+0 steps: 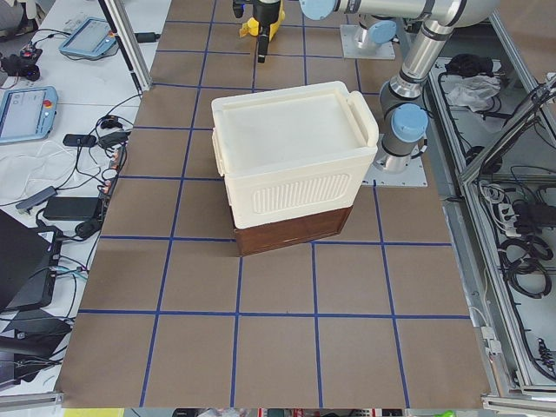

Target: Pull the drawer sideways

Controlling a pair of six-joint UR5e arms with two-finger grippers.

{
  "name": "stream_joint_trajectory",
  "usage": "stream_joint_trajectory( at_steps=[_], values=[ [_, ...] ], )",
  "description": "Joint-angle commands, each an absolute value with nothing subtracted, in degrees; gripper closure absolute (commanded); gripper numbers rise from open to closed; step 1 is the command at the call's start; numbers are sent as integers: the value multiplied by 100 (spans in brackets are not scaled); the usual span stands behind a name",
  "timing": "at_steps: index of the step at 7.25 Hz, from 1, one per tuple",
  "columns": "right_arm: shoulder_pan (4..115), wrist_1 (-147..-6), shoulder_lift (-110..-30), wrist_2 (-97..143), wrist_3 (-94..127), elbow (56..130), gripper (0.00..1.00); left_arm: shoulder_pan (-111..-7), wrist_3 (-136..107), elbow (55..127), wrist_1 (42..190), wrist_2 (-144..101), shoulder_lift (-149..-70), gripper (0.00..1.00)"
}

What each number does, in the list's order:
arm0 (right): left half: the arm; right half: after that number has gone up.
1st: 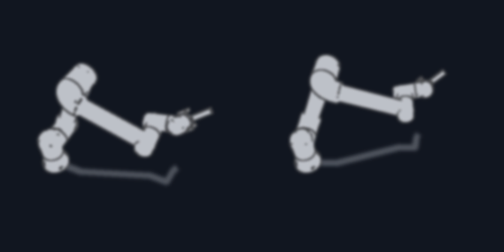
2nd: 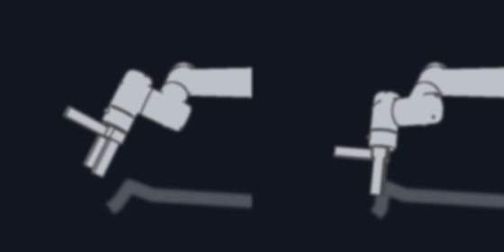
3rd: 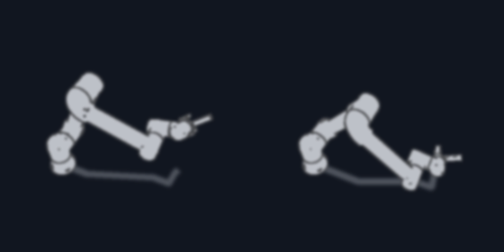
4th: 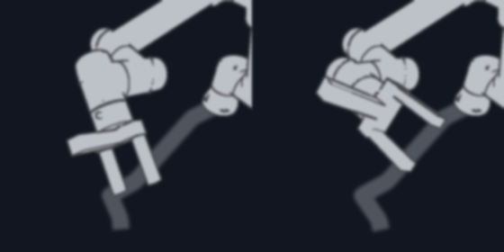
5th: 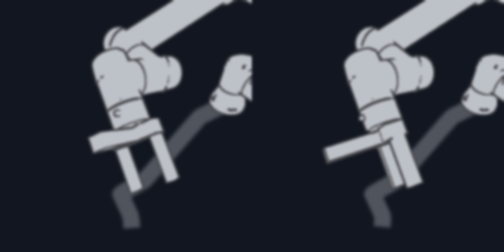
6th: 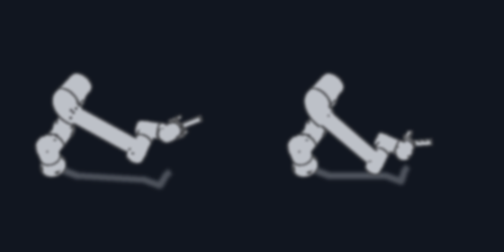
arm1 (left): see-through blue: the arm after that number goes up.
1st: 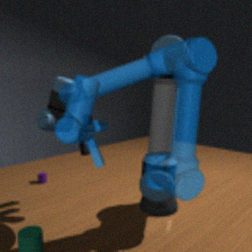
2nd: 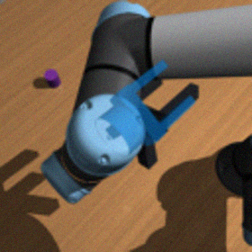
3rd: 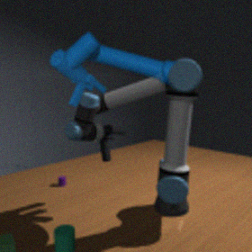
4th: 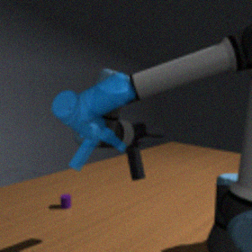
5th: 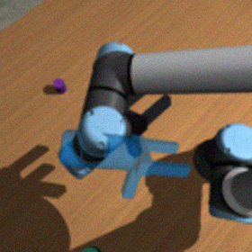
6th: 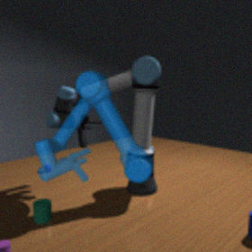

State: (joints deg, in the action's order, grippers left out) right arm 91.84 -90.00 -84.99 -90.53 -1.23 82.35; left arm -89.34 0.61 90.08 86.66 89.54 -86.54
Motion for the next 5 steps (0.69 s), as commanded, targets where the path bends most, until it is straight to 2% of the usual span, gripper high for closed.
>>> stream_joint_trajectory(
  at_steps=[1, 5],
  values=[
    [9185, -9000, -8499, -9053, -123, 8235, 0, -8912, 62, 9061, 8666, 8982, -8614, 0],
    [9185, -9000, -8499, -9053, -123, 8235, 0, -8921, 61, 9079, 8666, 8956, -8622, 0]
  ],
)
